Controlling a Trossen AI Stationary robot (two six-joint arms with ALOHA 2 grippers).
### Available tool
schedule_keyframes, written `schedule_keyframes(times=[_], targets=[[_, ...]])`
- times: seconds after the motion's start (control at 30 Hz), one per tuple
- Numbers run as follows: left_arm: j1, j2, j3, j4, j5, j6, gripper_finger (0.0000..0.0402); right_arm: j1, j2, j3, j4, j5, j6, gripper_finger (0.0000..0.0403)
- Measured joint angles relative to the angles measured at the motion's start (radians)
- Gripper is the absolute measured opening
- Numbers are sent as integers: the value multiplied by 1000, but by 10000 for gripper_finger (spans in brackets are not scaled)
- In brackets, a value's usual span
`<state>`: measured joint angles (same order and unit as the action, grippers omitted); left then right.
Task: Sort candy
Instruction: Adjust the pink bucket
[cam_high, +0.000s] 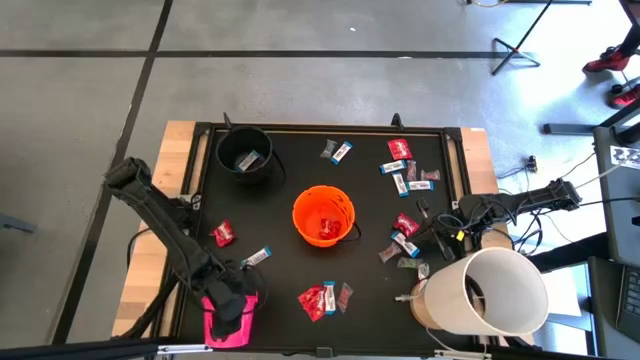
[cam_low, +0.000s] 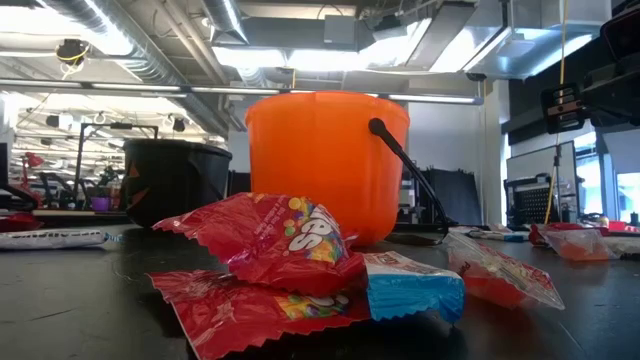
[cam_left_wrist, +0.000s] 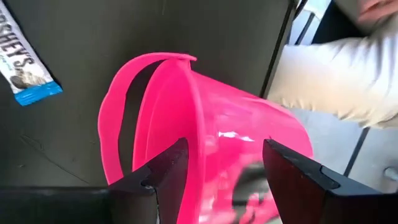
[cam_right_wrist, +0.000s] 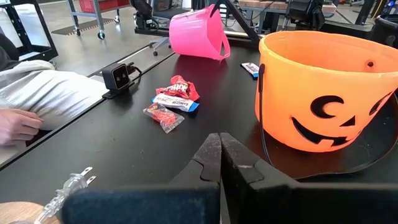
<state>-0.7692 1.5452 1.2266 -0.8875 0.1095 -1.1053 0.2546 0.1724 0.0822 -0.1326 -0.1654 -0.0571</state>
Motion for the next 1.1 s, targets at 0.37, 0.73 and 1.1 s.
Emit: schedule_keyframes(times=[0.37, 0.73, 1.1], targets=[[3, 20, 0, -15, 31, 11, 195, 0, 0, 0, 0, 0, 0, 1], [3, 20, 0, -24, 121, 16, 143, 0, 0, 0, 0, 0, 0, 1], [13, 19, -1, -50, 143, 53, 11, 0, 0, 0, 0, 0, 0, 1]])
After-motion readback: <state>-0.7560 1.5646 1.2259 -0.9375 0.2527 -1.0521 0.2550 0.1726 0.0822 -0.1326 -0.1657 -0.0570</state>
